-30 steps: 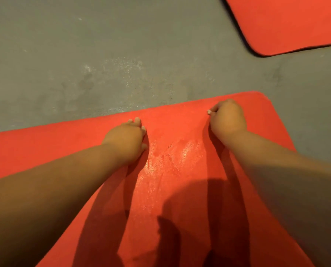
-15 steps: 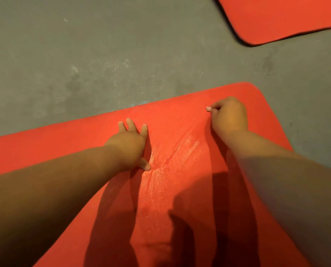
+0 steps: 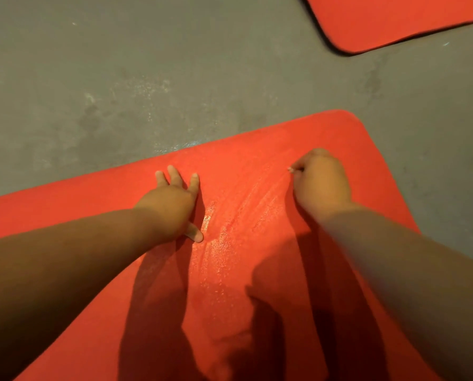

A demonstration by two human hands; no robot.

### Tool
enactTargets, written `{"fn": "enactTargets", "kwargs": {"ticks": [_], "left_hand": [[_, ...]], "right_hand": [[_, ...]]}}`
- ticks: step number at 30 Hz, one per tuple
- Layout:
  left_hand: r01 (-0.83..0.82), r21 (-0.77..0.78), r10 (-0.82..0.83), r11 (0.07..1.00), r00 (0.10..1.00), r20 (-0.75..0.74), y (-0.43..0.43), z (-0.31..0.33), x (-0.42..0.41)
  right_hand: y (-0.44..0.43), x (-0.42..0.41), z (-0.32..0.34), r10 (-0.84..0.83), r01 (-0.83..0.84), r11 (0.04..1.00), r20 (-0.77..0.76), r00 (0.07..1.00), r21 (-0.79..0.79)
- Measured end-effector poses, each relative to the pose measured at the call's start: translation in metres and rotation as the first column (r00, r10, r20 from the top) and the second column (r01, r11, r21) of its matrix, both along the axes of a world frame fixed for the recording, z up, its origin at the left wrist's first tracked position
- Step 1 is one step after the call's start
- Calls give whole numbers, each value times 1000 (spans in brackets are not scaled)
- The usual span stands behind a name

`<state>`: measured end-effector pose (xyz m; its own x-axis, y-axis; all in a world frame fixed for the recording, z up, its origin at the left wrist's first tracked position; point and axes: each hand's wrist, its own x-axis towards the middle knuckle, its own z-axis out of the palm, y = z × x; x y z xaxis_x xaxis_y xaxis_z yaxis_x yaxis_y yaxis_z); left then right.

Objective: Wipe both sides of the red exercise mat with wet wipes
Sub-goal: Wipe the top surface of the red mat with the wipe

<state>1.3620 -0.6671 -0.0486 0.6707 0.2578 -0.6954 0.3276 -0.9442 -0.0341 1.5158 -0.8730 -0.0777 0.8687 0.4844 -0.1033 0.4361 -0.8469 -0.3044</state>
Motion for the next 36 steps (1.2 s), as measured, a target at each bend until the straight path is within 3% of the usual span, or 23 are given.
{"fn": "enactTargets", "kwargs": {"ticks": [2, 5, 6, 7, 9, 11, 13, 14, 17, 19, 21, 23, 25, 27, 28, 30, 32, 34, 36], "left_hand": [[-3, 5, 3, 1000, 1000, -9, 0, 1, 0], [-4, 2, 4, 1000, 1000, -2, -2, 3, 0], [-2, 4, 2, 1000, 1000, 4, -2, 4, 0], [4, 8, -4, 1000, 1000, 11, -2, 5, -2], [-1, 13, 0, 1000, 999, 32, 0, 5, -2], [-7, 12, 6, 1000, 997, 72, 0, 4, -7], [-8, 4, 8, 1000, 993, 121, 1, 1, -13], [-4, -10, 5, 1000, 989, 146, 1, -1, -17], [11, -49, -1, 999, 977, 212, -2, -6, -31], [37, -49, -25, 998, 974, 224, -5, -6, -36], [92, -53, -79, 994, 975, 207, -8, -3, -39], [149, -95, -129, 984, 974, 183, -16, 1, -44], [204, -149, -176, 967, 967, 185, -32, 2, -53], [277, -187, -240, 942, 950, 197, -49, 0, -62], [311, -187, -275, 932, 942, 193, -56, -2, -64], [340, -157, -312, 927, 933, 177, -63, -5, -63], [362, -126, -342, 924, 926, 158, -64, -4, -59], [371, -101, -355, 923, 923, 149, -65, -2, -58], [373, -89, -359, 923, 922, 142, -68, -1, -58]], "right_hand": [[7, -55, 2, 168, -167, 986, -74, 983, 21], [-8, -134, 10, 579, -542, 808, -147, 802, 231], [-16, -137, 10, 653, -607, 753, -168, 739, 255], [-23, -129, 7, 656, -617, 750, -151, 739, 241], [-33, -84, 5, 454, -440, 888, -108, 884, 135], [-48, -39, 7, 91, -91, 992, 1, 996, 89], [-47, -31, 9, -157, 154, 987, 53, 986, 50], [-40, -45, 8, -164, 163, 986, 42, 986, 26], [-18, -123, 5, 144, -142, 990, -98, 985, 23], [-17, -177, 8, 443, -435, 897, -184, 877, 84], [-28, -182, 10, 536, -518, 844, -238, 810, 138], [-45, -147, 6, 366, -359, 931, -212, 906, 70], [-68, -99, 5, 55, -53, 998, -47, 997, 28], [-78, -83, 5, -223, 221, 974, 46, 974, 59], [-73, -93, 3, -269, 266, 962, 43, 962, 61], [-54, -135, 0, -177, 174, 980, 28, 984, 92], [-39, -183, 3, 89, -85, 991, -33, 995, 104], [-40, -207, 7, 371, -357, 928, -152, 916, 111], [-57, -190, 13, 451, -444, 892, -172, 876, 80]]}}
